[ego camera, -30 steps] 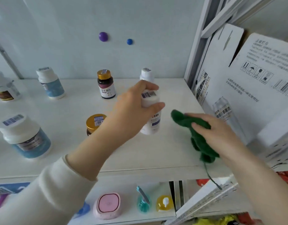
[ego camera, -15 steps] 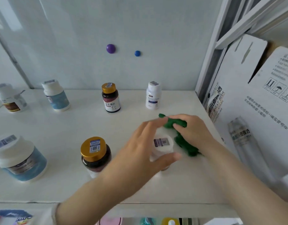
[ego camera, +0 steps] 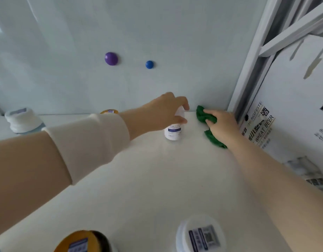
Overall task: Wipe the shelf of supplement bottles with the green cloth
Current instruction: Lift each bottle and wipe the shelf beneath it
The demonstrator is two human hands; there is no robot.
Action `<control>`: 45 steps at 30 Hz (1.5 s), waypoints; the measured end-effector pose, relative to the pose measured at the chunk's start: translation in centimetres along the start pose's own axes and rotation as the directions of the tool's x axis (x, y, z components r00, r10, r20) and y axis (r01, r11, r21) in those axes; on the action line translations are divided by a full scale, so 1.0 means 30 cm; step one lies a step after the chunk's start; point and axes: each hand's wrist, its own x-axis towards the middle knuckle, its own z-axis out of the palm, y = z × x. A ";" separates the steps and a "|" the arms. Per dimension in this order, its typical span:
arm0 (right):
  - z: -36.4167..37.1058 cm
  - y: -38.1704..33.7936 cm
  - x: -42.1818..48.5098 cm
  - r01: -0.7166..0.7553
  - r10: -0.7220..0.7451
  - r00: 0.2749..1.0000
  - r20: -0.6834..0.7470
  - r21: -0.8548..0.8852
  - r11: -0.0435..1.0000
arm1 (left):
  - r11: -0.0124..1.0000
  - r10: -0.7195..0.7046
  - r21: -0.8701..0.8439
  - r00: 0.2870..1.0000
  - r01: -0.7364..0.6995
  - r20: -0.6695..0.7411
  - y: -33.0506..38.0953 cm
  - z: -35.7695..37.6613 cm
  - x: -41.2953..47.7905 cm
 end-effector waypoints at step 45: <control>-0.197 0.027 -0.221 0.032 -0.065 0.987 0.147 0.215 0.976 | 0.986 0.138 -0.095 0.990 -0.139 -0.018 -0.027 0.002 -0.015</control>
